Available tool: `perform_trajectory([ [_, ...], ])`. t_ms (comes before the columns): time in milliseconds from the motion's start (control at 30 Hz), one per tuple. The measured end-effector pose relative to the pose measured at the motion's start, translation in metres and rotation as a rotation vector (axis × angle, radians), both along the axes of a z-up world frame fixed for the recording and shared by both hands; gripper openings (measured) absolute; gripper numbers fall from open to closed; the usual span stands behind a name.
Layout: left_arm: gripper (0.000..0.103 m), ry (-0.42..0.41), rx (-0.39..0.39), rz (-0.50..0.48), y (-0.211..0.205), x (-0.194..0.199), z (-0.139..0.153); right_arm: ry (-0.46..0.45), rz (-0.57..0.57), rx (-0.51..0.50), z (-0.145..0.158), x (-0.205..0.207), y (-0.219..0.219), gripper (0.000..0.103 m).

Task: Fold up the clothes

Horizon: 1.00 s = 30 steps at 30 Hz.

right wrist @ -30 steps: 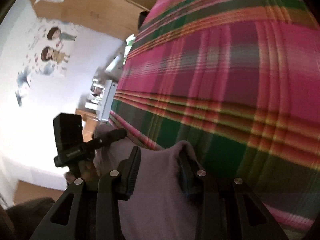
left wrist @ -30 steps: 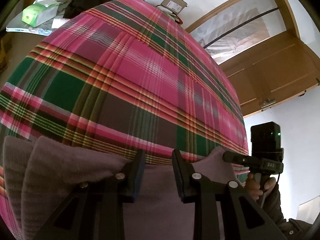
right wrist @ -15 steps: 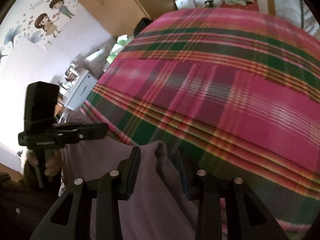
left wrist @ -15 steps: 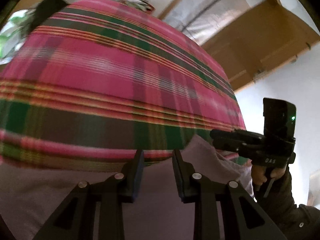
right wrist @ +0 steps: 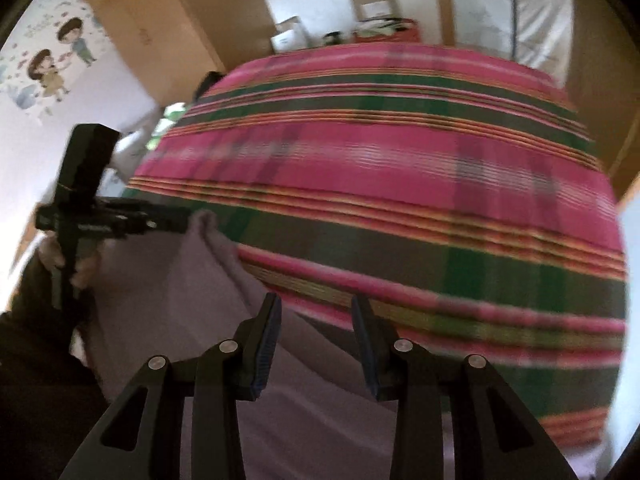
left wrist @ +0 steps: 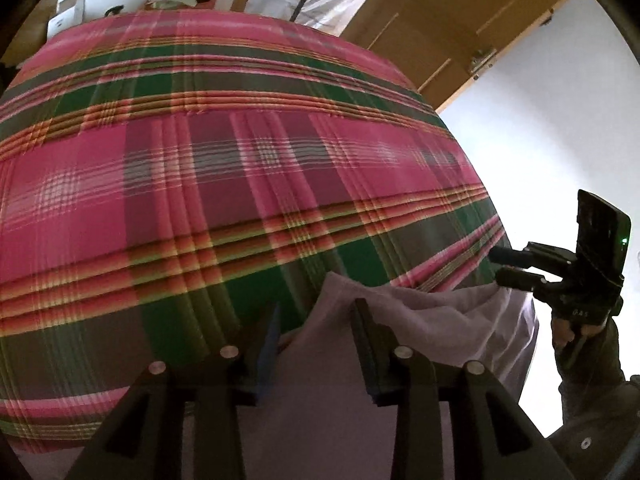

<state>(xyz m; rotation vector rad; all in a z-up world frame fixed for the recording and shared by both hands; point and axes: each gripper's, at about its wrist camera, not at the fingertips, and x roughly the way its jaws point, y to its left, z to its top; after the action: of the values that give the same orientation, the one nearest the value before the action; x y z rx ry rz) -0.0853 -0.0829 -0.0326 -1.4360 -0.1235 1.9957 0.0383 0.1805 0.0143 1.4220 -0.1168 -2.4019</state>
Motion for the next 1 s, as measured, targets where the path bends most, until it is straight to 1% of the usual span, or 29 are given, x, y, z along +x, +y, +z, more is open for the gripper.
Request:
perform_trajectory([
  [67,0.036,0.006,-0.005,-0.012,0.003,0.0,0.002,-0.005,-0.032,0.02,-0.002,0.008,0.013,0.038],
  [233,0.036,-0.004,0.013,-0.035,0.009,-0.004,0.002,-0.031,-0.134,-0.014,-0.014,0.023,0.041,0.038],
  [300,0.036,-0.001,0.008,-0.045,0.012,-0.003,0.002,-0.034,-0.154,-0.037,-0.016,0.027,0.046,0.038],
  [533,0.036,0.011,0.005,-0.063,0.015,-0.003,0.003,-0.034,-0.195,-0.068,-0.019,0.035,0.052,0.038],
  [633,0.036,0.031,-0.017,-0.069,0.021,-0.001,0.003,-0.028,-0.202,-0.074,-0.019,0.036,0.053,0.038],
  [667,0.032,0.044,-0.027,-0.073,0.023,0.0,0.003,-0.027,-0.204,-0.075,-0.019,0.037,0.053,0.038],
  [733,0.012,0.041,-0.027,-0.098,0.027,0.002,0.0,-0.028,-0.221,-0.074,-0.019,0.039,0.055,0.038],
  [833,0.009,0.042,0.004,-0.07,0.021,0.0,-0.001,-0.032,-0.237,-0.075,-0.021,0.041,0.058,0.038],
  [933,0.008,0.033,0.063,-0.019,0.01,-0.003,0.004,-0.024,-0.223,-0.071,-0.02,0.043,0.057,0.038],
  [1000,0.008,0.04,0.1,0.009,0.003,-0.003,0.01,0.016,-0.19,-0.051,-0.015,0.044,0.052,0.038],
])
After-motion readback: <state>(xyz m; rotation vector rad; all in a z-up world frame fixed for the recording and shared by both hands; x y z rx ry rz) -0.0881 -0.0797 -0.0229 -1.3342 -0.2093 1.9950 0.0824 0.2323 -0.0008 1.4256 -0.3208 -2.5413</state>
